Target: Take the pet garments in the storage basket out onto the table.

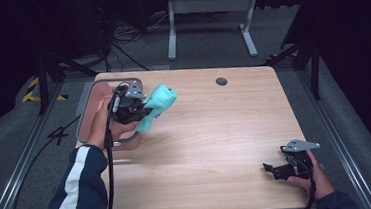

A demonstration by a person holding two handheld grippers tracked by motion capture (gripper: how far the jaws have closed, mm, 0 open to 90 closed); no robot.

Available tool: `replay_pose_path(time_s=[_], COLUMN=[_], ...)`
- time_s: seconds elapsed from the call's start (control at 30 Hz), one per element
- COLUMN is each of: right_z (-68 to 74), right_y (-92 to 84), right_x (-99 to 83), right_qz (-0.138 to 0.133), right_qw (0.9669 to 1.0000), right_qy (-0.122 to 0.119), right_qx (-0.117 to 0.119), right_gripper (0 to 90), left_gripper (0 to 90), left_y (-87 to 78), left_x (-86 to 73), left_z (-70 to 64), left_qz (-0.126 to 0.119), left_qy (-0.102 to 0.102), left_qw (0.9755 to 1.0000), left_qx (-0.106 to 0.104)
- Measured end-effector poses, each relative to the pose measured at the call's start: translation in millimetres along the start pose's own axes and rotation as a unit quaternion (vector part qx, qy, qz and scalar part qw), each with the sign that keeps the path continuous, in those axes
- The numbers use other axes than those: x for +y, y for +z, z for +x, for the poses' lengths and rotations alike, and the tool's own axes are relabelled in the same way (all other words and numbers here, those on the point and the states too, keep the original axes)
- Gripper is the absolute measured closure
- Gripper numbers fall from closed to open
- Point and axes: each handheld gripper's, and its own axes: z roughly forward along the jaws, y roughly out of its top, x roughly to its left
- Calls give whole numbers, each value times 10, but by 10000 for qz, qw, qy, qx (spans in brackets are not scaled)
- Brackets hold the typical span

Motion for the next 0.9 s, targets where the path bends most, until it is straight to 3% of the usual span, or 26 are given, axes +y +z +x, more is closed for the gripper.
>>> replay_pose_path(time_s=[0.4,0.9], right_z=[0,0], right_y=[0,0], right_x=[0,0], right_qz=[0,0], right_qw=[10000,10000], right_qy=[-1,-1], right_qx=[-1,-1], right_gripper=[15,15], left_gripper=[790,789], left_y=[212,618], left_x=[163,387], left_z=[-190,-519], left_qz=[35,280], left_qy=[225,606], left_qw=[9994,9957], left_qx=[-245,-639])
